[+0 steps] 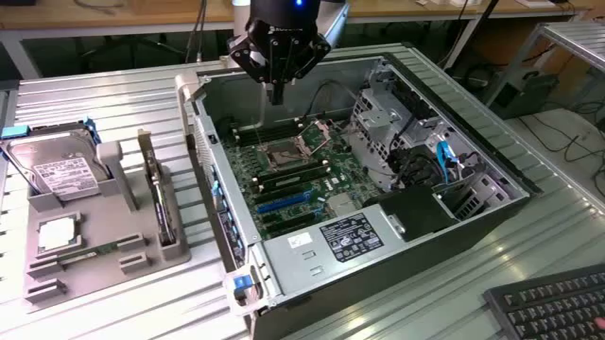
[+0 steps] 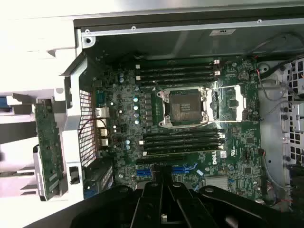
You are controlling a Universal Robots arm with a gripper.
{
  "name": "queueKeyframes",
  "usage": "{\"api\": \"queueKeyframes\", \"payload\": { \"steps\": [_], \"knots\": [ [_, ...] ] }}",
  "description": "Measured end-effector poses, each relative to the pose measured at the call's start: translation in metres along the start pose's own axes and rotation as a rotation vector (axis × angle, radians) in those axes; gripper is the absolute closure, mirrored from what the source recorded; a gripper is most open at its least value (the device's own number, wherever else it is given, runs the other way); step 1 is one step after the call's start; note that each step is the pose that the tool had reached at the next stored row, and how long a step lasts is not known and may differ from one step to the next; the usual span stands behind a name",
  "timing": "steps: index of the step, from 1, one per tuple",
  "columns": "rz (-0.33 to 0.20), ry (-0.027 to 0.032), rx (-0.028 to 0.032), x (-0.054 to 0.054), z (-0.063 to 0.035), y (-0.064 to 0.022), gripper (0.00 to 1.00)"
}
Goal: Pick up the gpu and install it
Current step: 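Reach for the gpu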
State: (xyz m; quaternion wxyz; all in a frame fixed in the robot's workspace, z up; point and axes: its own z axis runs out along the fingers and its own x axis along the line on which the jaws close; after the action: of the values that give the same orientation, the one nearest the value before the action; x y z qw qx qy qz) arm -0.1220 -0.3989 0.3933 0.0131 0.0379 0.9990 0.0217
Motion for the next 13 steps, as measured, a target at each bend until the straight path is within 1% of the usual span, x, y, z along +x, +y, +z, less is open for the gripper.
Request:
{"api": "queueKeyframes", "payload": {
  "steps": [9,10,13],
  "knots": [
    [0.000,0.0000,0.0000,0.000,0.0000,0.0000,0.89],
    [0.000,-0.0003,0.0000,0.001,0.0000,-0.0001,0.89],
    [0.000,-0.0025,-0.0003,0.011,-0.0003,-0.0014,0.89]
  ]
}}
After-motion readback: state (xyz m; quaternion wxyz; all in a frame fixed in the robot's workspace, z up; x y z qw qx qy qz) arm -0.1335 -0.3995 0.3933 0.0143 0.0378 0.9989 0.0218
